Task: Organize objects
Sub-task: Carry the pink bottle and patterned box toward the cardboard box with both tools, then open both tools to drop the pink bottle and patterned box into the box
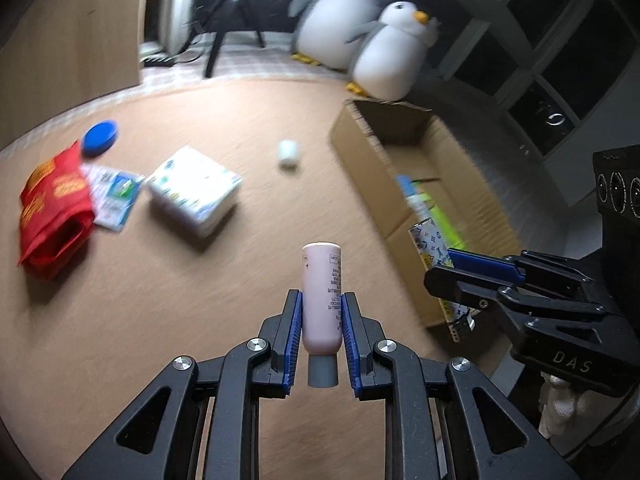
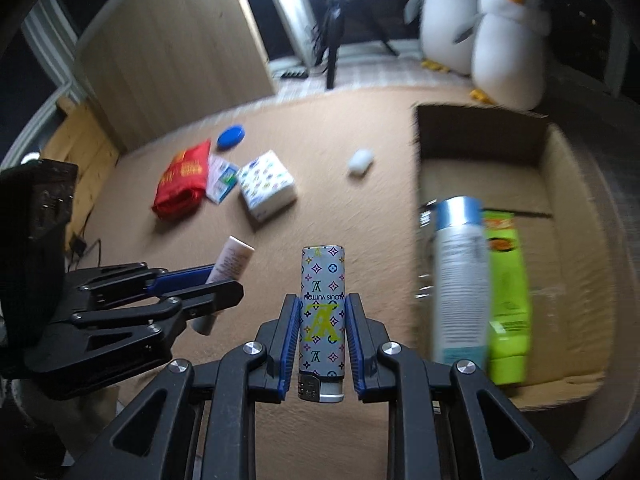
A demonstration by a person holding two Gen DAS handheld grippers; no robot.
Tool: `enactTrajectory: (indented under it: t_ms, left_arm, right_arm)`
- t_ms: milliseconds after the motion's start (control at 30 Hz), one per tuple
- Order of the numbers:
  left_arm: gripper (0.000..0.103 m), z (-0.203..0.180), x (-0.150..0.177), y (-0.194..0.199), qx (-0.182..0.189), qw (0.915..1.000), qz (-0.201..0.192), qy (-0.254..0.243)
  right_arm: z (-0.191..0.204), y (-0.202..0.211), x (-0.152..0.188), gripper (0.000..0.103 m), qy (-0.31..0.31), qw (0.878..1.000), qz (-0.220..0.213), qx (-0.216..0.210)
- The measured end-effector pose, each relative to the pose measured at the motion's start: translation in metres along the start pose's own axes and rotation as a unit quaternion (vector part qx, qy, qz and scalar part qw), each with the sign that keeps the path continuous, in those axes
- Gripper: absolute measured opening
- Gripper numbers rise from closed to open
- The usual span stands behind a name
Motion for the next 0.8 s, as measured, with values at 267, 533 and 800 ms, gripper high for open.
enactTrajectory:
  t_ms: [267, 533, 800]
  left_arm:
    - [0.021, -0.061, -0.028, -0.039, 0.034, 0.9987, 0.011, -0.037]
    - [0.021, -0.106, -0.04, -0.079, 0.05, 0.9963, 0.03, -0.063]
    - [0.021, -0.119, -0.047, -0.098, 0.064, 0.995, 0.044, -0.062]
  right_arm:
    - [-0.068, 0.021, -0.005, 0.021, -0.044, 0.998, -0.02, 0.035]
    - [-0.122, 0.02, -0.003, 0.021, -0.072, 0.995, -0.021, 0.067]
    - [-0.144, 0.017, -0.002, 0.021, -0.089, 0.993, -0.019, 0.073]
Point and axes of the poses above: each gripper's, at about its wrist camera, not at the fingertips, and y roughly against the way its jaws point, z to its left, x to its underside, the point moved 3 cm from there along -y, roughly the way its jaws point, and after that the axes turned 10 degrees about x, right-handed, at the moved point
